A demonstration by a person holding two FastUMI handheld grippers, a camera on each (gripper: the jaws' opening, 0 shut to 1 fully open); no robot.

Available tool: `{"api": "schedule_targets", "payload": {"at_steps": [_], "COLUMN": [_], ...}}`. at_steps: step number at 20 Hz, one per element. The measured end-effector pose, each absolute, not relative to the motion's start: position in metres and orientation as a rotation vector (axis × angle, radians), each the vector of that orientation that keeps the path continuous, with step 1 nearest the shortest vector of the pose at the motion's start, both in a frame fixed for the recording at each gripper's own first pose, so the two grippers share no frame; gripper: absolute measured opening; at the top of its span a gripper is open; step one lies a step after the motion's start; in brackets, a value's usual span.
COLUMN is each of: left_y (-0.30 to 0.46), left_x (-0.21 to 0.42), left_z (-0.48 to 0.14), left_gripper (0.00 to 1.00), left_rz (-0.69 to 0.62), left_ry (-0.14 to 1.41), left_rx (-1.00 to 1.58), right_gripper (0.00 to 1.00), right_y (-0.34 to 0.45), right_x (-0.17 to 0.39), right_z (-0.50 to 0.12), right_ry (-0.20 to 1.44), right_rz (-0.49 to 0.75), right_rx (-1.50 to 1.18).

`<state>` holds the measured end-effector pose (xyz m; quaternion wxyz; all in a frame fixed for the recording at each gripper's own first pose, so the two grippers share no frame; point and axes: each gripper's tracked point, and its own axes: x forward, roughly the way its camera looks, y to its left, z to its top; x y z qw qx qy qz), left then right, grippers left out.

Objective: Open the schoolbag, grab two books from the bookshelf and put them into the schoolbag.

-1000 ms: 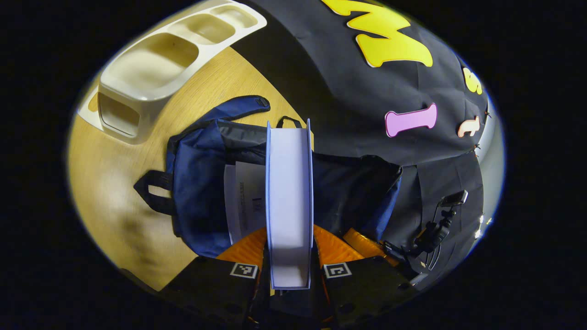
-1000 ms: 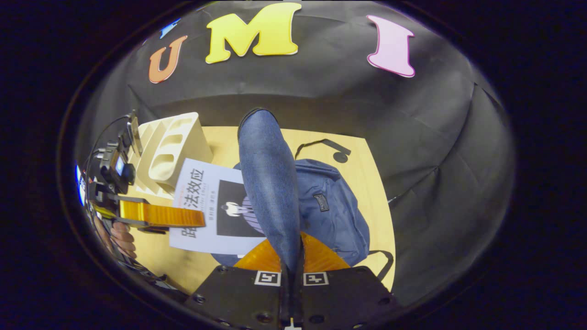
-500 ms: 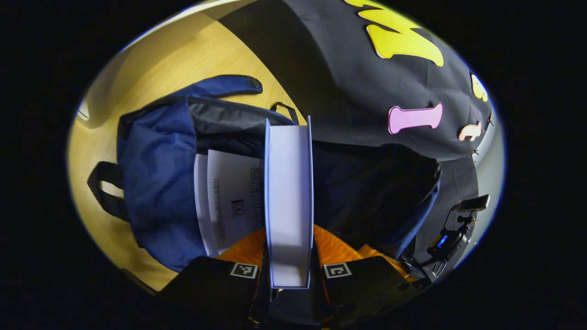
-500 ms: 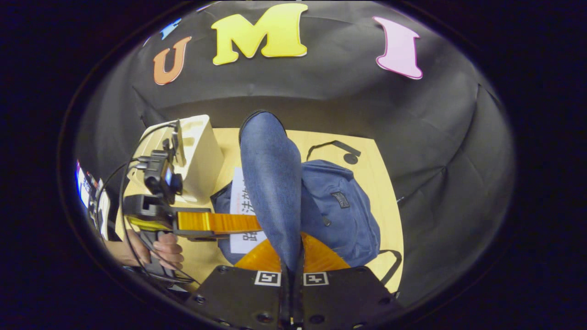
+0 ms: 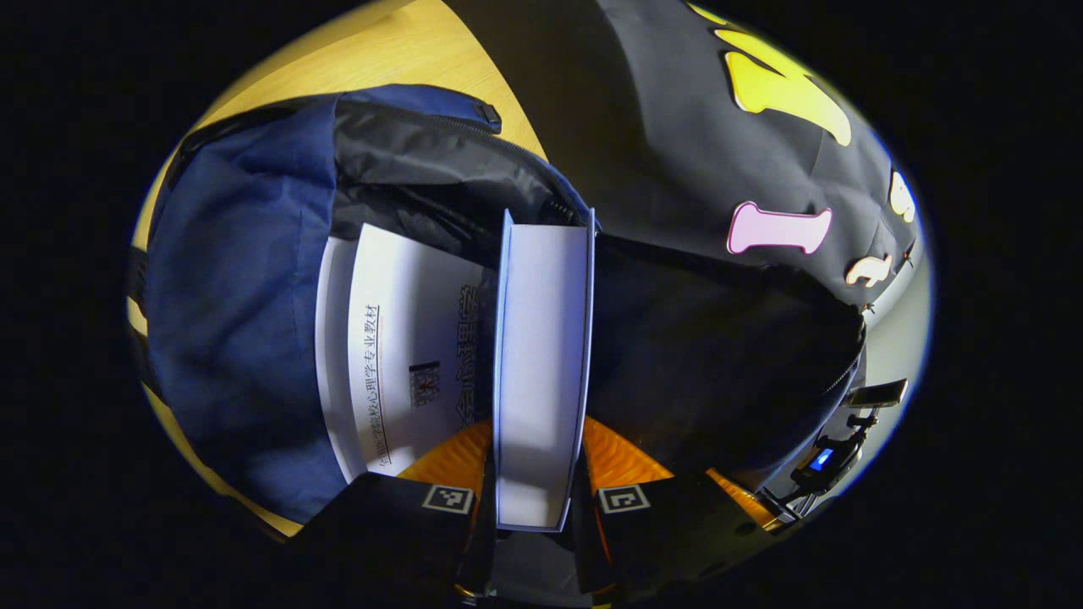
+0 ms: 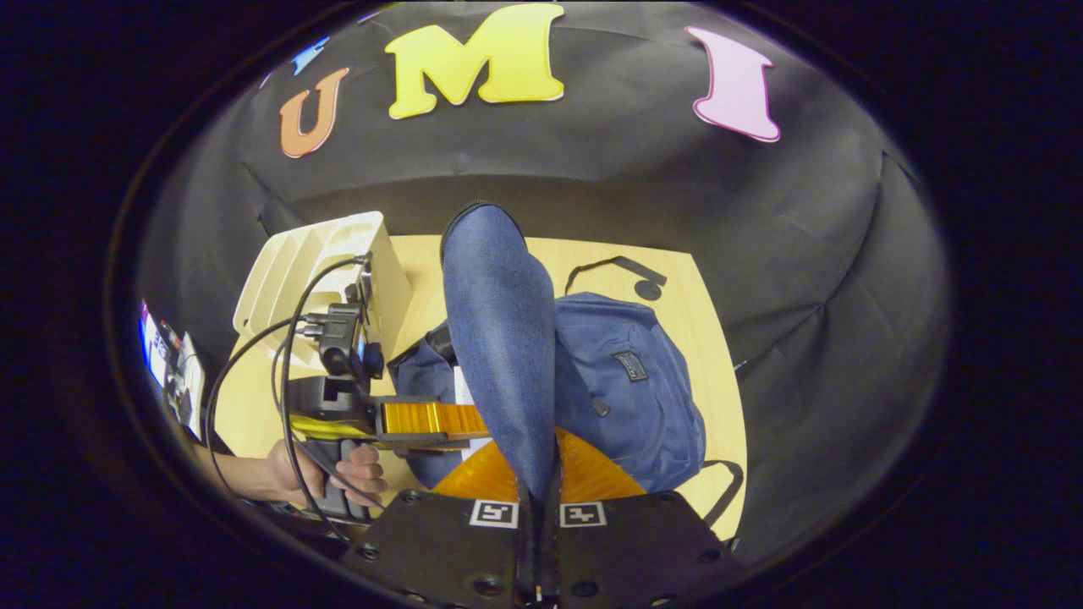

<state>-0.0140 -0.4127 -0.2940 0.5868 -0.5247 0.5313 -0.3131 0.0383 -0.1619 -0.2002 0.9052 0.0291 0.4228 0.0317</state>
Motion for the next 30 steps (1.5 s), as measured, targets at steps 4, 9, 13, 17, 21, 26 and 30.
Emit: {"api": "schedule_targets", "payload": {"at_steps": [4, 9, 13, 17, 21, 26, 30], "left_y": [-0.403, -0.403, -0.383, -0.346, -0.298, -0.244, -0.192], "left_x": [-0.015, -0.024, -0.032, -0.036, -0.032, -0.045, -0.032], "left_z": [-0.318, -0.324, -0.319, -0.308, -0.288, -0.268, -0.244], "left_gripper": [0.49, 0.66, 0.77, 0.67, 0.79, 0.79, 0.79], "left_rz": [-0.655, -0.643, -0.616, -0.592, -0.539, -0.483, -0.389], "left_ry": [1.284, 1.356, 1.381, 1.357, 1.328, 1.324, 1.174], "left_rx": [-1.107, -1.045, -0.808, -0.579, -0.397, -0.269, -0.169], "right_gripper": [0.03, 0.03, 0.03, 0.03, 0.03, 0.03, 0.06], "right_y": [-0.159, -0.154, -0.150, -0.143, -0.133, -0.121, -0.113], "right_x": [0.039, 0.039, 0.039, 0.038, 0.038, 0.036, 0.036], "right_z": [-0.205, -0.208, -0.211, -0.214, -0.217, -0.224, -0.228], "right_ry": [0.885, 0.891, 0.894, 0.892, 0.891, 0.889, 0.879], "right_rz": [0.070, 0.070, 0.068, 0.067, 0.066, 0.049, 0.029], "right_rx": [0.075, 0.085, 0.087, 0.088, 0.082, 0.066, 0.054]}}
